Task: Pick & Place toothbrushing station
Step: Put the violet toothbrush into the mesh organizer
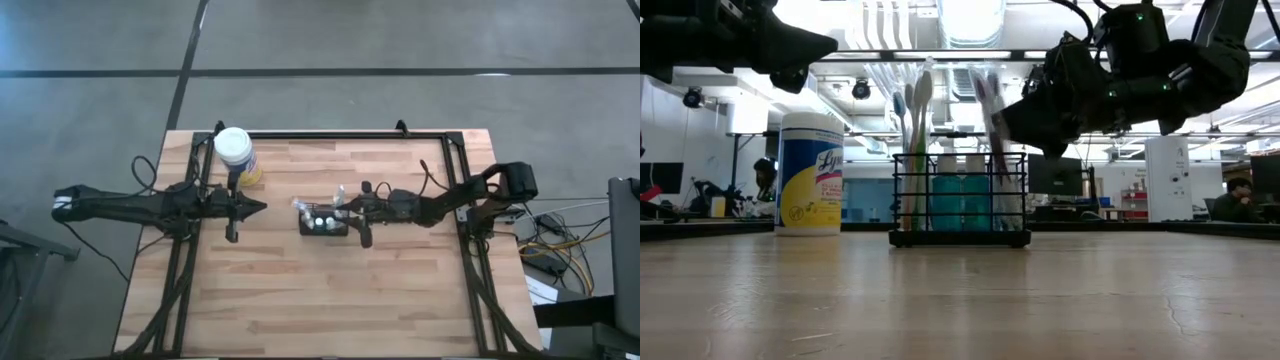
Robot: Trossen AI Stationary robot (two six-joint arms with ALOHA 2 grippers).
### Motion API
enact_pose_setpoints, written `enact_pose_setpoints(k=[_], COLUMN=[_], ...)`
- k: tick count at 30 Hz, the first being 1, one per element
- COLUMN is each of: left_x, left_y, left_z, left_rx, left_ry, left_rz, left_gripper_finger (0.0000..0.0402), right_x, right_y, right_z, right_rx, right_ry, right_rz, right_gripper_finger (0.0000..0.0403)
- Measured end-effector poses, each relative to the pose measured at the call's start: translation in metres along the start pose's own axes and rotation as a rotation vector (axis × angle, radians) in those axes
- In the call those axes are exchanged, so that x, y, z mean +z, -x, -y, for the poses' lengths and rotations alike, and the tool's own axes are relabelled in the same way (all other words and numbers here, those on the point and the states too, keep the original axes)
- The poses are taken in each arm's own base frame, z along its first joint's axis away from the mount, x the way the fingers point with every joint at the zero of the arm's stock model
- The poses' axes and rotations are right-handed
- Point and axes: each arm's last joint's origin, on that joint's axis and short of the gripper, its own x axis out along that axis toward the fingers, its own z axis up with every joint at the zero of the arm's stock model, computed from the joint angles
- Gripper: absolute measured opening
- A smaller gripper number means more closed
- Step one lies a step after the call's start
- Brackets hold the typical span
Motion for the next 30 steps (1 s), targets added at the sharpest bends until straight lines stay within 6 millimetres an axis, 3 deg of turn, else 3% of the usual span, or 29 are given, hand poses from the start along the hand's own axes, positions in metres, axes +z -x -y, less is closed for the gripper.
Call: enact_pose_setpoints(k=[10, 17, 23, 30], left_x=[0.000, 0.000, 0.000, -0.003], left_y=[0.000, 0.000, 0.000, 0.000], left_z=[0.000, 0.000, 0.000, 0.001], left_rx=[0.000, 0.000, -0.005, -0.032], left_ry=[0.000, 0.000, -0.026, -0.045], left_rz=[0.003, 0.003, 0.002, -0.017], left_gripper_finger=[0.0014, 0.0014, 0.0014, 0.0014], right_x=[0.005, -0.005, -0.003, 0.005], right_y=[0.002, 0.003, 0.004, 0.008], right_z=[-0.001, 0.002, 0.001, -0.004], right_rx=[-0.001, -0.052, -0.031, 0.086], right_ry=[0.026, 0.051, 0.060, 0.062], right_rz=[-0.004, -0.112, -0.105, -0.092], right_gripper_finger=[0.0124, 0.0078, 0.0045, 0.0049])
